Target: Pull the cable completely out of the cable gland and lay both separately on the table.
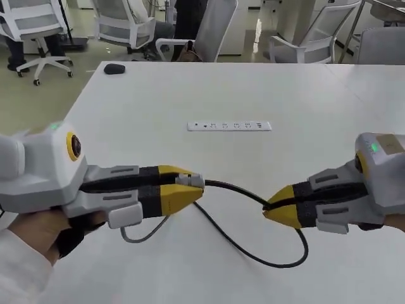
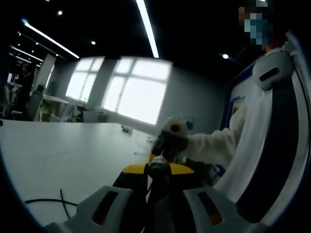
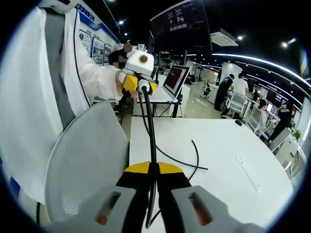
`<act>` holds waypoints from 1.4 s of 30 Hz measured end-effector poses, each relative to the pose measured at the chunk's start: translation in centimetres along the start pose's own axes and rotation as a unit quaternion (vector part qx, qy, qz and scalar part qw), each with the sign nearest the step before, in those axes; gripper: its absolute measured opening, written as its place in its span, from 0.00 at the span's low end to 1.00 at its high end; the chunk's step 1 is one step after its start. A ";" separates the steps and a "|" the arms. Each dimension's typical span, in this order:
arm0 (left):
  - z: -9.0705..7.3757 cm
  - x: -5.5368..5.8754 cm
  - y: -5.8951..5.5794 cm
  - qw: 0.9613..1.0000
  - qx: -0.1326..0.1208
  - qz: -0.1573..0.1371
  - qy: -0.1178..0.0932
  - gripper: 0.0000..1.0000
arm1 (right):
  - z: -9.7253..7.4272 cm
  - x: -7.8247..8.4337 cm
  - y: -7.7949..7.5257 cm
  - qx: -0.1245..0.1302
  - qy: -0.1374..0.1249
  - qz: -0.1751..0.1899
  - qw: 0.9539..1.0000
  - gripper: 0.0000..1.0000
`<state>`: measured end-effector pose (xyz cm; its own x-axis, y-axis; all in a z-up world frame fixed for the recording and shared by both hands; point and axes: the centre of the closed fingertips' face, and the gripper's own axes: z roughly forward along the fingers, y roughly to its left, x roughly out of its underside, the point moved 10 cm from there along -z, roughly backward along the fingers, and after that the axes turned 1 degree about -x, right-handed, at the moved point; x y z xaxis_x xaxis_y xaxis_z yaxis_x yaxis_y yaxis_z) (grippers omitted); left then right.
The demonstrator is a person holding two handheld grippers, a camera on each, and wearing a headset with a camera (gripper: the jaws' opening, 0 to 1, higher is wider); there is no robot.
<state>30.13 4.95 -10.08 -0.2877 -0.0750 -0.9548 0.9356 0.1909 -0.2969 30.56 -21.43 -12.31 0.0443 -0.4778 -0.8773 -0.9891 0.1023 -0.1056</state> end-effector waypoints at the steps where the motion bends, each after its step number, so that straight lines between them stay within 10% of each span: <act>1: 0.0 0.0 0.0 1.000 -0.001 0.000 0.000 0.16 | 0.0 0.0 0.0 -0.001 -0.003 0.004 1.000 0.03; 10: 0.1 -0.1 -0.1 1.000 -0.003 0.005 0.002 0.16 | -0.8 -2.4 -0.6 0.012 -0.047 0.029 0.998 0.25; 20: 1.3 -0.1 -0.7 1.000 0.002 0.018 0.020 0.16 | 1.3 -7.3 0.1 -0.024 -0.078 -0.022 0.996 0.26; 32: 1.4 -0.3 -1.0 1.000 0.000 0.011 0.007 0.16 | 2.6 -7.1 0.4 -0.051 -0.065 -0.040 0.996 0.03; 42: 1.7 -0.2 -1.0 1.000 0.001 0.011 0.012 0.16 | 2.4 -6.8 0.5 -0.047 -0.053 -0.041 0.997 0.02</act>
<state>29.58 3.12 -9.60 -0.2719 -0.0464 -0.9612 0.9423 0.1897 -0.2757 30.08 -16.02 -7.55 0.1346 -0.3854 -0.9129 -0.9902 -0.0182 -0.1384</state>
